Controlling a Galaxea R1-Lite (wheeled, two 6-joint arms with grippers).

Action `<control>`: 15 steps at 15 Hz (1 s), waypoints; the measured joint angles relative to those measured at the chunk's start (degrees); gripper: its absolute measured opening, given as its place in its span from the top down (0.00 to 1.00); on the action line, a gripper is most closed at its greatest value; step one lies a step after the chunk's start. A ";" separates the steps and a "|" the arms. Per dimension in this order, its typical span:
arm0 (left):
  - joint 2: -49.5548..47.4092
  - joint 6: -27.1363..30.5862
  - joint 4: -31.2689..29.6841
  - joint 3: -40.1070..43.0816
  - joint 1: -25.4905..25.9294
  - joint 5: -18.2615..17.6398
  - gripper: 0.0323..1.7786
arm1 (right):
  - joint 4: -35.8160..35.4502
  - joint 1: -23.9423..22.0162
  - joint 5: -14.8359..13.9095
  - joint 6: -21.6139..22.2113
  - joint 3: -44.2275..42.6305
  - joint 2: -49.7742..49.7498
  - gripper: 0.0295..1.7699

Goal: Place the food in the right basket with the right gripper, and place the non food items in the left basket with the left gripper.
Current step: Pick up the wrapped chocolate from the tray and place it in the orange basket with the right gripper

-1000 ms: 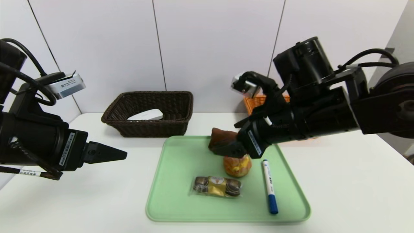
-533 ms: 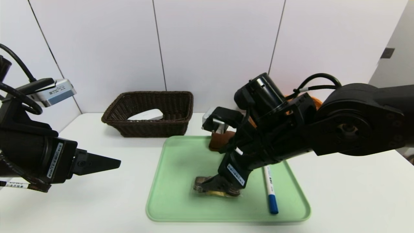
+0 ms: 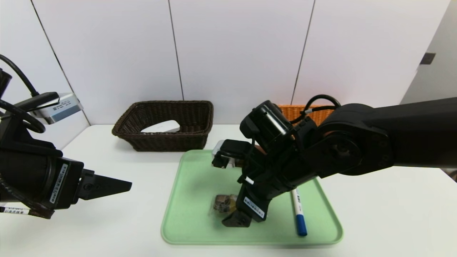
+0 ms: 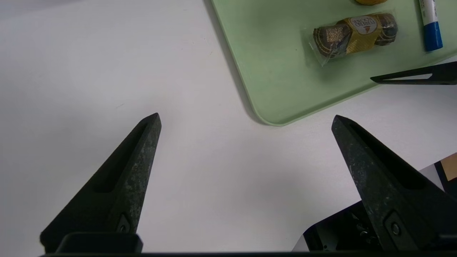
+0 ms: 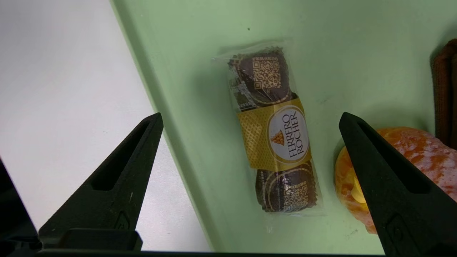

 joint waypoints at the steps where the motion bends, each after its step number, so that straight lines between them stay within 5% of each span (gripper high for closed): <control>1: 0.00 -0.02 -0.02 0.13 0.00 0.00 0.05 | 0.02 0.02 -0.05 -0.11 -0.22 0.82 0.04; 10: 0.28 -0.20 -2.34 1.54 0.00 0.02 0.05 | 0.28 -0.39 -2.61 -2.01 -0.59 5.68 0.04; 15: 0.33 -0.27 -3.00 2.12 0.00 0.00 0.05 | 0.28 -0.34 -2.89 -2.60 -0.15 6.06 0.43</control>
